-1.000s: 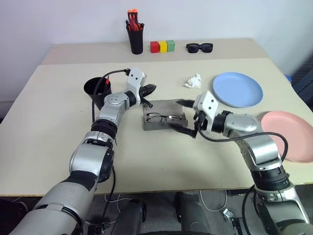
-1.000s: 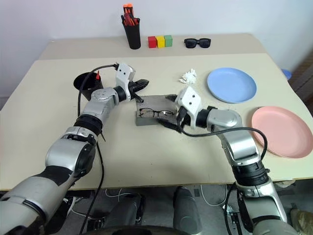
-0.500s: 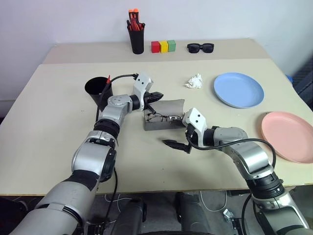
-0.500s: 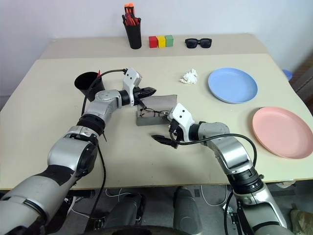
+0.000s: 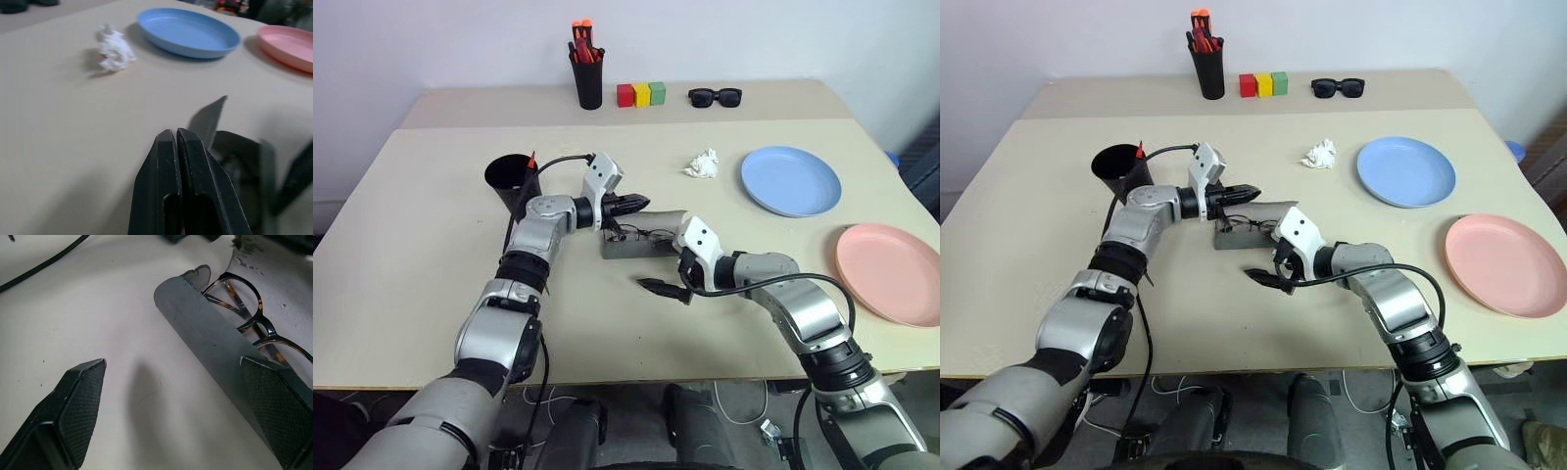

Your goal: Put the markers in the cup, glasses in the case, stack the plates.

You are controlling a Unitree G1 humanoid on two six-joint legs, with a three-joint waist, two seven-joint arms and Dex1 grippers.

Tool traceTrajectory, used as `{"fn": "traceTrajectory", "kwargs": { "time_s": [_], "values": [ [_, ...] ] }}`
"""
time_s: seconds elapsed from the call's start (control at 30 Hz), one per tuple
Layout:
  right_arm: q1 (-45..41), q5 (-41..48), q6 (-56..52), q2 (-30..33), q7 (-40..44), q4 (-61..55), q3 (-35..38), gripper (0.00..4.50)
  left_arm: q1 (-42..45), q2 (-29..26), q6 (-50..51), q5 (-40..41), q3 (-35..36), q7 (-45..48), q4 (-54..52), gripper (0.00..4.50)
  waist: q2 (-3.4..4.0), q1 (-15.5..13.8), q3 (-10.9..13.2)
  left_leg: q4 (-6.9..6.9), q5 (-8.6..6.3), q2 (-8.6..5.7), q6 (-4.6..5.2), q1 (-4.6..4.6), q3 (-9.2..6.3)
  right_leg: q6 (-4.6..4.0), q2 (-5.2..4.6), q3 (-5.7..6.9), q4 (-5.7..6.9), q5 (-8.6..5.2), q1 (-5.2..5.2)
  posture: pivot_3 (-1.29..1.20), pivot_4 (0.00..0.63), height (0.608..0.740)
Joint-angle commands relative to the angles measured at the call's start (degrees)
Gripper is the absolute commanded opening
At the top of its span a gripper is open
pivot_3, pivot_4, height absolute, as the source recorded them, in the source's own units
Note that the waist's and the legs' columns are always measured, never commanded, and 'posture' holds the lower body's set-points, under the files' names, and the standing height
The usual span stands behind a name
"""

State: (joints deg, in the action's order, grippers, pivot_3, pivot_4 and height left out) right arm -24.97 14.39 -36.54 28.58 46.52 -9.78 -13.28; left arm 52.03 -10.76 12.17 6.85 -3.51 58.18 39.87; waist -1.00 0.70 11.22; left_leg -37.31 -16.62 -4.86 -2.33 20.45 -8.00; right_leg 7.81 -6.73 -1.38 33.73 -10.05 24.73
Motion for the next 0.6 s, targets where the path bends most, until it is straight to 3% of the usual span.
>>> {"fn": "traceTrajectory", "kwargs": {
  "time_s": [0.03,0.1,0.2,0.3,0.37,0.6],
  "values": [
    [-0.7,2.48,-0.98,1.16,-0.06,-1.63,4.87,4.5,-3.25,-0.58,4.22,0.92,-2.36,1.45,-8.34,0.06,0.0,-0.03,0.0,-0.01,0.0,0.0,0.0,0.01,0.0,0.0,0.0,0.0,0.0,0.0,0.0,0.0,0.15,0.74],
    [-0.88,5.82,-1.63,2.33,0.65,-2.3,9.84,4.5,-5.27,-1.0,6.55,1.4,-3.06,1.54,-12.66,0.06,0.0,-0.04,0.0,-0.01,0.0,-0.01,0.0,0.03,-0.01,0.0,0.0,0.0,0.0,0.0,0.01,0.0,0.15,0.74],
    [-1.83,20.18,-9.91,3.12,3.1,-4.82,21.37,4.5,-7.65,-1.38,9.45,2.23,-3.52,1.17,-17.88,0.06,0.0,-0.06,0.01,0.01,0.0,0.0,0.01,0.07,-0.03,-0.01,0.0,0.0,-0.03,0.0,0.03,0.0,0.15,0.74],
    [0.38,28.13,-15.52,7.94,7.29,-7.46,26.52,4.5,-9.15,-1.77,10.73,2.79,-3.67,0.44,-20.17,0.06,0.01,-0.13,0.01,0.05,-0.01,0.0,0.02,0.06,-0.06,-0.01,0.0,0.0,-0.06,0.0,0.03,0.0,0.15,0.74],
    [1.69,26.27,-13.33,9.84,7.59,-7.9,25.3,4.5,-9.81,-1.74,11.25,3.3,-3.61,-0.14,-20.9,0.06,0.0,-0.07,0.0,0.07,-0.02,0.01,0.04,0.05,-0.05,-0.01,0.01,0.01,-0.08,0.0,0.02,0.0,0.15,0.74],
    [-0.78,18.0,-5.64,7.89,1.75,-2.04,20.09,4.5,-13.05,-2.53,14.44,7.96,-3.95,3.19,-26.87,0.06,0.03,0.08,0.0,0.04,-0.02,0.07,0.04,0.01,0.11,0.0,0.0,-0.02,-0.1,-0.01,-0.01,0.0,0.15,0.74]
  ]
}}
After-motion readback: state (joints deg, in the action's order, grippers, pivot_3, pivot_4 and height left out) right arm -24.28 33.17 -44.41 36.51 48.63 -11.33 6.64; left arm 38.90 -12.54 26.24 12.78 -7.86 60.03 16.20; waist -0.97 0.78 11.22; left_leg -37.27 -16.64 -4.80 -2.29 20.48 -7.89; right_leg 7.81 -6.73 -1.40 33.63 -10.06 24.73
